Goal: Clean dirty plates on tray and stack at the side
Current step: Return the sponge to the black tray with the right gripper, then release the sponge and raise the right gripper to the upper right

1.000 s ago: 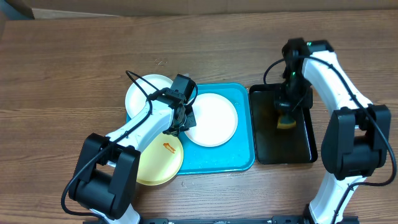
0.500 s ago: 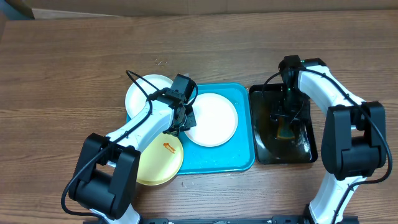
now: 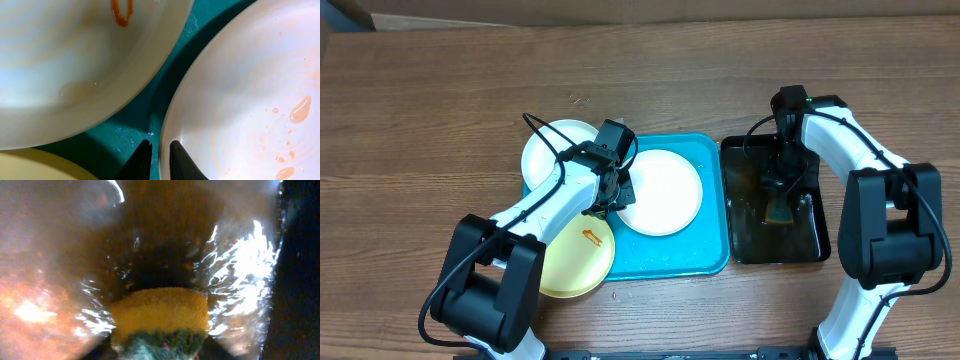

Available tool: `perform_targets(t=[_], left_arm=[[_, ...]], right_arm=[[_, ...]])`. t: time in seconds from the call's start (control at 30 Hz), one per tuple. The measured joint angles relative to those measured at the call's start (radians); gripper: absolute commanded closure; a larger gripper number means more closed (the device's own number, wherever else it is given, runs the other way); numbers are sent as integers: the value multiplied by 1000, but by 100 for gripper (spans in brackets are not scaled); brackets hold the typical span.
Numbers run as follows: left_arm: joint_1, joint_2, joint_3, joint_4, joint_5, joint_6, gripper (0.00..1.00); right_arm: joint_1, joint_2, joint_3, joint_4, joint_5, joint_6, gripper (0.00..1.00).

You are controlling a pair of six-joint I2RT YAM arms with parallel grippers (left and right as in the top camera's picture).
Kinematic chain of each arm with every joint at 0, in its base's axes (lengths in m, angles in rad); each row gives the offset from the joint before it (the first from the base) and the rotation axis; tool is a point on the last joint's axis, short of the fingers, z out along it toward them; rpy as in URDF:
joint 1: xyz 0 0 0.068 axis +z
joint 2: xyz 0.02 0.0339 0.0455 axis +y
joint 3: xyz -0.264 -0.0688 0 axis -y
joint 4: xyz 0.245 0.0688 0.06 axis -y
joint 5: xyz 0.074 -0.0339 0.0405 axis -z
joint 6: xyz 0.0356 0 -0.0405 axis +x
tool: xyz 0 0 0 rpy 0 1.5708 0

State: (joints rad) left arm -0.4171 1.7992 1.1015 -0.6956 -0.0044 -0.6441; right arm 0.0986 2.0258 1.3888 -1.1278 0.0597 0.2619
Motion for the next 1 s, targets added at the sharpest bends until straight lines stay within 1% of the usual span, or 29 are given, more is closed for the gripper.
perform_targets(t=[0.07, 0.1, 0.2, 0.27, 0.3, 0.37, 0.4, 0.43, 0.5, 0.57, 0.63, 0.73, 0.8, 0.87, 0.93, 1.0], left_arm=[[0, 0, 0, 0, 0, 0, 82], [0, 0, 0, 0, 0, 0, 82], [0, 0, 0, 0, 0, 0, 79], [0, 0, 0, 0, 0, 0, 77], [0, 0, 0, 0, 0, 0, 76], [0, 0, 0, 1, 0, 0, 76], [0, 0, 0, 1, 0, 0, 76], [0, 0, 0, 1, 0, 0, 76], [0, 0, 0, 3, 0, 0, 74], [0, 0, 0, 5, 0, 0, 68], [0, 0, 0, 4, 0, 7, 67], [0, 0, 0, 2, 0, 8, 70], [0, 0, 0, 8, 0, 9, 76], [0, 0, -6, 27, 0, 11, 78], [0, 0, -19, 46, 0, 13, 78], [-1, 0, -29, 54, 0, 13, 74]], right_arm=[[0, 0, 0, -32, -2, 0, 16], [0, 0, -1, -56, -3, -1, 24], [0, 0, -2, -100, -12, -2, 71], [0, 0, -3, -107, -22, 0, 72], [0, 0, -3, -107, -23, 0, 71], [0, 0, -2, -108, -23, 1, 56], [-1, 0, -2, -110, -25, 2, 51], [-2, 0, 3, -122, -26, 1, 44], [-6, 0, 30, -160, -28, -5, 35], [-15, 0, 92, -208, -29, -1, 30], [-29, 0, 169, -235, -30, -3, 30], [-64, -1, 276, -243, -30, -1, 30], [-94, -3, 306, -226, -30, 0, 28], [-128, -3, 311, -203, -30, -2, 21], [-164, -3, 311, -192, -30, -2, 0], [-204, -3, 311, -188, -29, -6, 0]])
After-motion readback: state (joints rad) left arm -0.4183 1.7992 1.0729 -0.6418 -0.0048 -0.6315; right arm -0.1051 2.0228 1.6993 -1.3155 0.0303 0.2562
